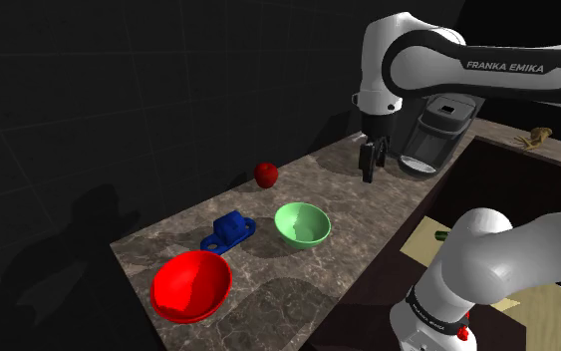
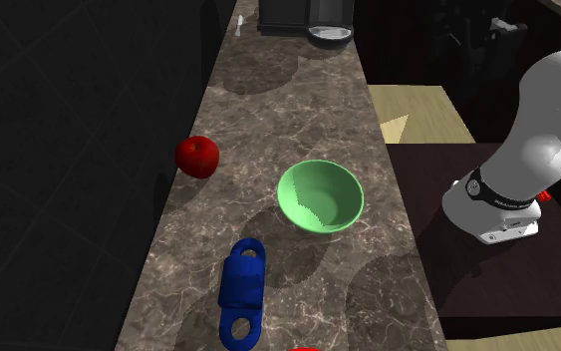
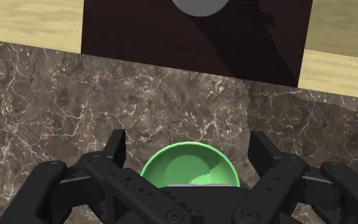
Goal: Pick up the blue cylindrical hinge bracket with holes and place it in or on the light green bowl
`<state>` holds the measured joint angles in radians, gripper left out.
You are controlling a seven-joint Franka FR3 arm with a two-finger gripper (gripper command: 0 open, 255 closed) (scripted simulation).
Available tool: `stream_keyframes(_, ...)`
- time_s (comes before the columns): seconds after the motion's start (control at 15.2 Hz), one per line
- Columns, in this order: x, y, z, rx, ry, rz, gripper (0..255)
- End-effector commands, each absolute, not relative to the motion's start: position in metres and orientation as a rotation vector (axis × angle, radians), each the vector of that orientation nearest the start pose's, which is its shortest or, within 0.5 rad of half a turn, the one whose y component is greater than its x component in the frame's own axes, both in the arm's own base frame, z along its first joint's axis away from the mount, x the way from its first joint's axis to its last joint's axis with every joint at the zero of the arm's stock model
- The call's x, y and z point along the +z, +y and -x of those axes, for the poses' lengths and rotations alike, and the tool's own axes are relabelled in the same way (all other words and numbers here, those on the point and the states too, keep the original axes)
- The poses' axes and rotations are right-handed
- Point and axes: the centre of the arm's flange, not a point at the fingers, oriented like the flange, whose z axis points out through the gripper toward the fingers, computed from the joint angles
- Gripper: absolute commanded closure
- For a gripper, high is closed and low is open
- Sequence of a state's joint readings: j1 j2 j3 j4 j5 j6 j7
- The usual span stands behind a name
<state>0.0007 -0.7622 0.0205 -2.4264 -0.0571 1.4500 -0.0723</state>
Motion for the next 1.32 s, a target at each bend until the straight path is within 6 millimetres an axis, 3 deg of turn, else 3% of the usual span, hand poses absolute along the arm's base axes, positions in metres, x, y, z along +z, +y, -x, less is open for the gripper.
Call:
stream_keyframes(0.0, 0.542, 0.001, -0.295, 0.346, -0.136, 3.185, 0)
stream_keyframes(0.59, 0.48, 0.024, -0.384, 0.281, -0.685, 3.181, 0)
stream_keyframes(1.25, 0.414, 0.082, -0.47, 0.196, -1.295, 3.06, 0)
